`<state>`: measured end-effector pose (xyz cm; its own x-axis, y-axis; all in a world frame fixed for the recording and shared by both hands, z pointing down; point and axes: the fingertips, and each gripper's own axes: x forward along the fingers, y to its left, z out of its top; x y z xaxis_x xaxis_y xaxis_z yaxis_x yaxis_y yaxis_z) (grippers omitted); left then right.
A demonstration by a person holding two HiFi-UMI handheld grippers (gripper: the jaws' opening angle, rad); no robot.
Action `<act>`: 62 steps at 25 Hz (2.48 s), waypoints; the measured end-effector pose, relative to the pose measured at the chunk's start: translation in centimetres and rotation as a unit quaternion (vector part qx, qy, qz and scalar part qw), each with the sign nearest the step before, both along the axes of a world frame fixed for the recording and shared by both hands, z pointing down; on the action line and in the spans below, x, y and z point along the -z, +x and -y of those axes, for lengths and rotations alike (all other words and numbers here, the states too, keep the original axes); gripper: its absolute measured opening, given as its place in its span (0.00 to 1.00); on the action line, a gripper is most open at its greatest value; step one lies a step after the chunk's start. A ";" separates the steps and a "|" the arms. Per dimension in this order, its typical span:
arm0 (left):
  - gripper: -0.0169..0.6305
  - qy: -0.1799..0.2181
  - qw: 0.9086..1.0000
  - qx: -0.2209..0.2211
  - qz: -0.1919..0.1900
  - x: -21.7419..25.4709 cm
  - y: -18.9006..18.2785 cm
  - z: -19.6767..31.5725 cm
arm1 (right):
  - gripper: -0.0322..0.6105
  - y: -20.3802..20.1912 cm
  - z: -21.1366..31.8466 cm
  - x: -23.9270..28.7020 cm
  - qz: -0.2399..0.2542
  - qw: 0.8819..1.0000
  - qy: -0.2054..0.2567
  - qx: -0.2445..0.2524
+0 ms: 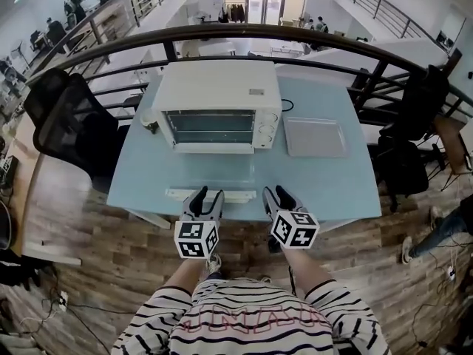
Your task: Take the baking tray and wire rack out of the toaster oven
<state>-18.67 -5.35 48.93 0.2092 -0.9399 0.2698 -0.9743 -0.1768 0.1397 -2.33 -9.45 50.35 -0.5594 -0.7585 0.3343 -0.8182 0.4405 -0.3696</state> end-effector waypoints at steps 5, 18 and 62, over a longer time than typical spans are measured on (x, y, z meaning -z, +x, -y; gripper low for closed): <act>0.33 0.000 1.000 0.006 -0.024 0.0 -6.1 1.8 | 0.32 -5.8 1.7 -0.1 0.013 1.000 -0.006 -0.013; 0.33 -0.001 0.994 -0.004 -0.109 0.9 -15.1 5.4 | 0.32 -13.2 4.4 0.5 0.041 0.996 -0.014 -0.083; 0.31 0.086 0.816 0.177 -0.543 -1.5 -22.8 24.6 | 0.30 -14.9 26.6 -0.8 0.457 0.856 -0.118 -0.208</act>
